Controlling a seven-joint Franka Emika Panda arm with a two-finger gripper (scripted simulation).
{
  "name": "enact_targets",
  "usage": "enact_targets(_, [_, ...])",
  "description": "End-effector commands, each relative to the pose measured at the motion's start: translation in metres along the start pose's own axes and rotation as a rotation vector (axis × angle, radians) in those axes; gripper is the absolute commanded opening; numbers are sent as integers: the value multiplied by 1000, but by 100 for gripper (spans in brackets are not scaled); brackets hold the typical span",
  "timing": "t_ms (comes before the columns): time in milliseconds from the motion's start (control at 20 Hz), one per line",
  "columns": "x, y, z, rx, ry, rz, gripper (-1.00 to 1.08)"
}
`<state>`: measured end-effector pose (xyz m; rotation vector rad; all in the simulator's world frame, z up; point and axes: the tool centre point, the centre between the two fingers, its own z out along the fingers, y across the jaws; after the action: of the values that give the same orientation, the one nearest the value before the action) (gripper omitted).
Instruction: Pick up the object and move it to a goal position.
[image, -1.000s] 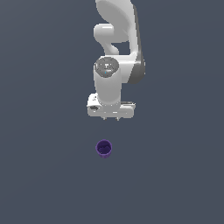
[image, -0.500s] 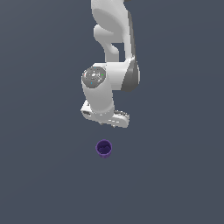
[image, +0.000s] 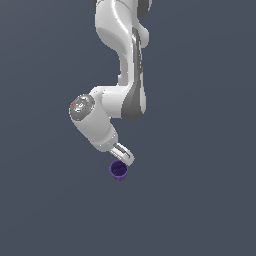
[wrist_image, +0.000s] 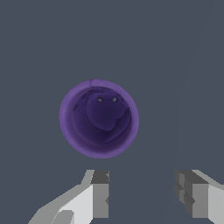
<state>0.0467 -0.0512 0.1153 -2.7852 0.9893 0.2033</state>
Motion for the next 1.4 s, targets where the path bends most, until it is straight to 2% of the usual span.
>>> enact_targets(0, [10, 0, 3, 22, -12, 76, 28])
enact_targets(450, [30, 2, 11, 62, -37, 220, 28])
enact_targets(750, [31, 3, 13, 63, -37, 223, 28])
enact_targets(1200, [30, 1, 41, 65, -38, 229, 28])
enact_targets(1250, [30, 1, 41, 65, -38, 229, -100])
enact_targets(1350, [30, 1, 41, 65, -38, 229, -100])
